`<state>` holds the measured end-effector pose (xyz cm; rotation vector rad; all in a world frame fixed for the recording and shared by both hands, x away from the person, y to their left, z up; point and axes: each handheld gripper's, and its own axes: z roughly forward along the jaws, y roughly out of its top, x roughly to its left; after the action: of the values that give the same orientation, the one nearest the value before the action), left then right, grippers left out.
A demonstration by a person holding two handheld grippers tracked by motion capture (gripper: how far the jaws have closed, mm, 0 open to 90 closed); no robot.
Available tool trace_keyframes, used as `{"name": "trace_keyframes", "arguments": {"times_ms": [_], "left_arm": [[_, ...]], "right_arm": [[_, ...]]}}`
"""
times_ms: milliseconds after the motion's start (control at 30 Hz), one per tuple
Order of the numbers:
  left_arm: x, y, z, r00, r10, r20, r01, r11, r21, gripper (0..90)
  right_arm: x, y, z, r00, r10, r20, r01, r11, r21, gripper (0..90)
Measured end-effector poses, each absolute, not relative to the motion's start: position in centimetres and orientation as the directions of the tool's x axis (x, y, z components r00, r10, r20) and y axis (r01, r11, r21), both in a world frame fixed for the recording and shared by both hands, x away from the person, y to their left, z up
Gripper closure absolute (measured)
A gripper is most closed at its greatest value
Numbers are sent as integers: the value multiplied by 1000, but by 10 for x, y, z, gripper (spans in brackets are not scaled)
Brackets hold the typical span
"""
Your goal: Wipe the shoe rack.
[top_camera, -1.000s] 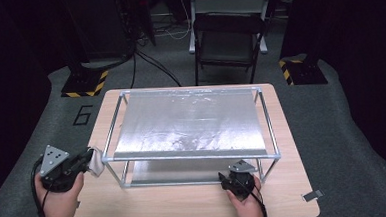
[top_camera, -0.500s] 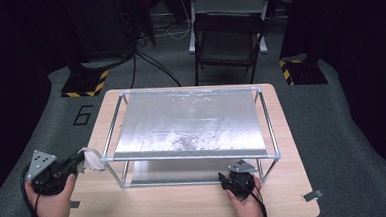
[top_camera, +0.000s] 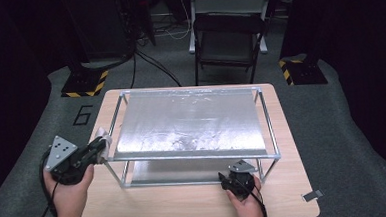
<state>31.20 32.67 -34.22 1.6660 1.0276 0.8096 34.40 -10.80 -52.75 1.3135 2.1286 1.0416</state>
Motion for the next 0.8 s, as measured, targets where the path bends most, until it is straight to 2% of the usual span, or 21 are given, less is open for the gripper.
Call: {"name": "trace_keyframes", "arguments": {"times_ms": [167,367,600,800], "left_arm": [[323,304,-350,478,878,27,286,-184,940,842],[332,278,-365,497,867,14,315,-196,929,840],[331,244,-367,558,829,45,282,-240,929,839],[329,255,-364,509,854,105,265,-272,925,839]], "right_arm": [[344,-108,-528,-461,886,35,565,263,782,498],[344,-108,-528,-461,887,35,565,263,782,498],[344,-108,-527,-460,888,26,565,270,779,498],[344,-108,-527,-470,882,42,563,263,783,499]]}}
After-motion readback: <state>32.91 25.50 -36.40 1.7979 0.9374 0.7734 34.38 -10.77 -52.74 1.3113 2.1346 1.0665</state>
